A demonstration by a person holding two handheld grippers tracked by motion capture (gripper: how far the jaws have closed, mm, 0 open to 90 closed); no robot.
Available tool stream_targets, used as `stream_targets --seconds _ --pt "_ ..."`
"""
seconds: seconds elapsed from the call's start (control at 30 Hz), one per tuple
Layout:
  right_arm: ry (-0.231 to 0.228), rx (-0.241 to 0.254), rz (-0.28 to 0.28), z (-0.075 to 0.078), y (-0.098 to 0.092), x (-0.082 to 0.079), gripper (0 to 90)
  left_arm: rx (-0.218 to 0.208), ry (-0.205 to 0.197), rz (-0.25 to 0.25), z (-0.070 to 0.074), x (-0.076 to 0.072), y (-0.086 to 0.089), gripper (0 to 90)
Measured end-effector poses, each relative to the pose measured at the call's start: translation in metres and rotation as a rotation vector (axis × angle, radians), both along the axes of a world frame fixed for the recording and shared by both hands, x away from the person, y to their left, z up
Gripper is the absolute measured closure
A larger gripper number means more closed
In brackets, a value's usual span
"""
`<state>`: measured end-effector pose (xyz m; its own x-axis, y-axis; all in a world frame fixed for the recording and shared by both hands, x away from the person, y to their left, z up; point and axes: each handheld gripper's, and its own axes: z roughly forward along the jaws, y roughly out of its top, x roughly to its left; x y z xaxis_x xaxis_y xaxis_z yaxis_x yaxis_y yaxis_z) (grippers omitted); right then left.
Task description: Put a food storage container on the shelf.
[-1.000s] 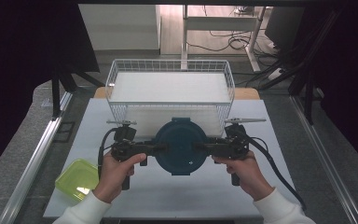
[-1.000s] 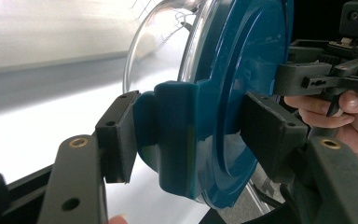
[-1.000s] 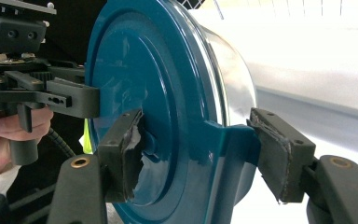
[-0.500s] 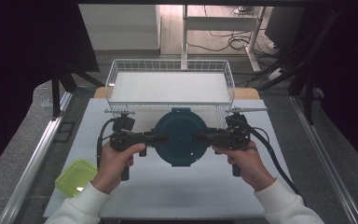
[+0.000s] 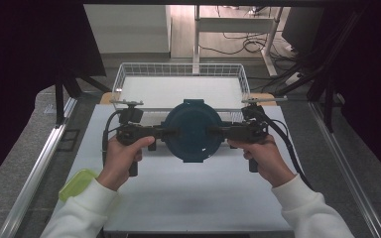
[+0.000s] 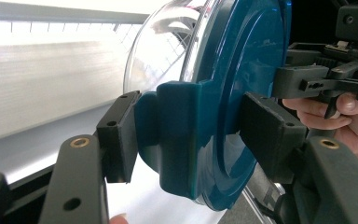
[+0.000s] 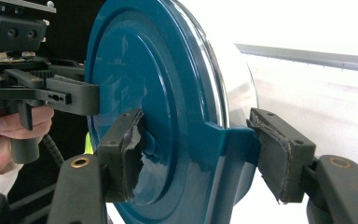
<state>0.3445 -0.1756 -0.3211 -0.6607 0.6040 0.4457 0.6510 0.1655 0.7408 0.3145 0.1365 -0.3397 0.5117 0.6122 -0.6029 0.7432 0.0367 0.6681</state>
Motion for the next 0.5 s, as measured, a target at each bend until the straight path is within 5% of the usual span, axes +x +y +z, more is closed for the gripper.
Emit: stream_targets --seconds 0.5 --pt "-0.001 0.008 0.005 0.009 0.004 0.014 36.4 -0.027 -0.019 0.015 0.009 0.012 0.006 41.2"
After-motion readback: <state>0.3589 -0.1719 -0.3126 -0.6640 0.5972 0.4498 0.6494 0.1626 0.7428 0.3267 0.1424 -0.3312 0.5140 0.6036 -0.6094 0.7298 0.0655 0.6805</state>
